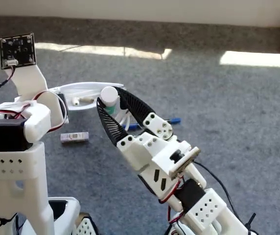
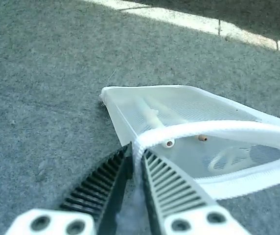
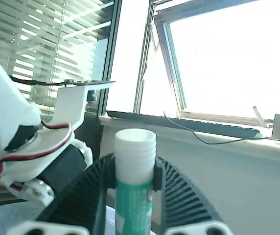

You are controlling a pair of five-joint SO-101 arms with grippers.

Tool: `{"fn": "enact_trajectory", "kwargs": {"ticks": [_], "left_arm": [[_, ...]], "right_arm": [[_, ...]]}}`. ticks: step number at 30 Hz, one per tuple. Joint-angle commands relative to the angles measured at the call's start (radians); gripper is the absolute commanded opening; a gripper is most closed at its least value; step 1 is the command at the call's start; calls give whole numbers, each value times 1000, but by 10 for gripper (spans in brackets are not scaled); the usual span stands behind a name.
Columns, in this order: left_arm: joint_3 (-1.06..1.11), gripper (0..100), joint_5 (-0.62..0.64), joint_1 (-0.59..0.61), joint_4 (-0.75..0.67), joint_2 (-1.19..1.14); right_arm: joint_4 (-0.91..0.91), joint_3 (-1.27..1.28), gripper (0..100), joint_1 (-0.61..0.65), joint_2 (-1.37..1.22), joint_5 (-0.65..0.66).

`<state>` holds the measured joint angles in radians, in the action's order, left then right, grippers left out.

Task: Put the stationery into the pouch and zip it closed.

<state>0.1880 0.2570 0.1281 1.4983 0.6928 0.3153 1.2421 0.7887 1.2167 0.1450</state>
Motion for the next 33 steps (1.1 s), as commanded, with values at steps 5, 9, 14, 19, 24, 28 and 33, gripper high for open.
{"fn": "enact_trajectory", "kwargs": {"ticks": [5, 9, 14, 19, 24, 28, 33], "left_arm": [[-56, 7, -9, -15, 0, 1], [-56, 7, -9, -15, 0, 1], [-56, 7, -9, -15, 0, 1], [-54, 7, -9, -15, 0, 2], [-54, 7, -9, -15, 0, 2], [-54, 7, -9, -15, 0, 2], [-54, 7, -9, -13, 0, 2]], "right_arm": [[176, -107, 5, -1, -257, -8], [237, -128, 5, -2, -344, -6], [317, -128, 5, -33, -386, -6], [346, -128, 5, -65, -409, -8], [351, -151, 5, -68, -506, -5], [351, -196, 5, -94, -575, -8], [351, -202, 5, -107, -608, -6]]}}
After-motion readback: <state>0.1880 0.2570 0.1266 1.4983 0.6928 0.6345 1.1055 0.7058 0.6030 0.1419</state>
